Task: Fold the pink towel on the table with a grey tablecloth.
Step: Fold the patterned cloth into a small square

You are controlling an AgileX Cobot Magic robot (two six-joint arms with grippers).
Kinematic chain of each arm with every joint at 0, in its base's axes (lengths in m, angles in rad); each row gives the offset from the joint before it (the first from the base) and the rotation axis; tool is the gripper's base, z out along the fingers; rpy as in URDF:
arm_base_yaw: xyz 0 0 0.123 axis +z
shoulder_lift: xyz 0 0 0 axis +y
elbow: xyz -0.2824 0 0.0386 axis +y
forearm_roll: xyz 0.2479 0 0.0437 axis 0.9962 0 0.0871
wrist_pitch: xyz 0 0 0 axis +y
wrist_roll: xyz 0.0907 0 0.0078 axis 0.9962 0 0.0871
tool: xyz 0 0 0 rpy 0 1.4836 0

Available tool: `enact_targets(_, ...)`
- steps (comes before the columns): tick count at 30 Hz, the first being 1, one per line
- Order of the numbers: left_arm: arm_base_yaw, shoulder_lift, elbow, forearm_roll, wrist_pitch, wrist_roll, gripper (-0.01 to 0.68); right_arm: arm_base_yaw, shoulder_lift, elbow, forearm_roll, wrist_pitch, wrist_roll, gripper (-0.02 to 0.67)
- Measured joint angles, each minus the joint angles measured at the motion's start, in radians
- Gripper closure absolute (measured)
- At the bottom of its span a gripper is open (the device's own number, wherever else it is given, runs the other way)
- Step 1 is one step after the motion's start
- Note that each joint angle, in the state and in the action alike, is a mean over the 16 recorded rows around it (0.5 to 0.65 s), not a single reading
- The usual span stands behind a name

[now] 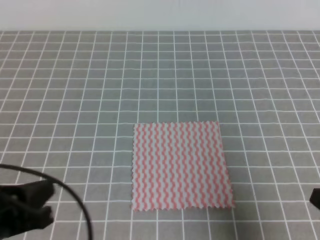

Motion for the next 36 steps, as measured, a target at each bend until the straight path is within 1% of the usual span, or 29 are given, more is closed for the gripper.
enact_targets(6,0.0,0.174,-0.009,-0.429,0.014,0.471,0.675,0.005,0.129,-0.054,0.032,0.065,-0.053,0.664)
enact_targets(9,-0.007,0.258,-0.009,-0.62,0.028,0.675,0.675,0.023,0.188,-0.078,0.069,0.074,-0.091,0.664)
enact_targets(13,-0.026,0.345,-0.009,-0.82,0.044,0.89,0.675,0.077,0.268,-0.106,0.12,0.054,-0.13,0.664)
enact_targets(16,-0.045,0.394,-0.01,-0.941,0.056,1.025,0.675,0.145,0.338,-0.13,0.156,0.017,-0.154,0.664)
enact_targets(20,-0.07,0.433,-0.01,-1.039,0.07,1.134,0.675,0.242,0.438,-0.167,0.178,-0.041,-0.17,0.664)
enact_targets(24,-0.091,0.448,-0.01,-1.093,0.073,1.198,0.675,0.326,0.542,-0.211,0.153,-0.091,-0.164,0.664)
enact_targets(28,-0.098,0.452,-0.01,-1.107,0.071,1.223,0.675,0.377,0.642,-0.257,0.121,-0.127,-0.154,0.657)
enact_targets(30,-0.099,0.452,-0.01,-1.107,0.073,1.227,0.675,0.388,0.686,-0.277,0.106,-0.14,-0.151,0.647)
enact_targets(32,-0.099,0.452,-0.01,-1.106,0.075,1.228,0.675,0.387,0.724,-0.294,0.092,-0.146,-0.142,0.617)
enact_targets(36,-0.099,0.452,-0.01,-1.102,0.075,1.229,0.675,0.375,0.789,-0.316,0.076,-0.157,-0.1,0.533)
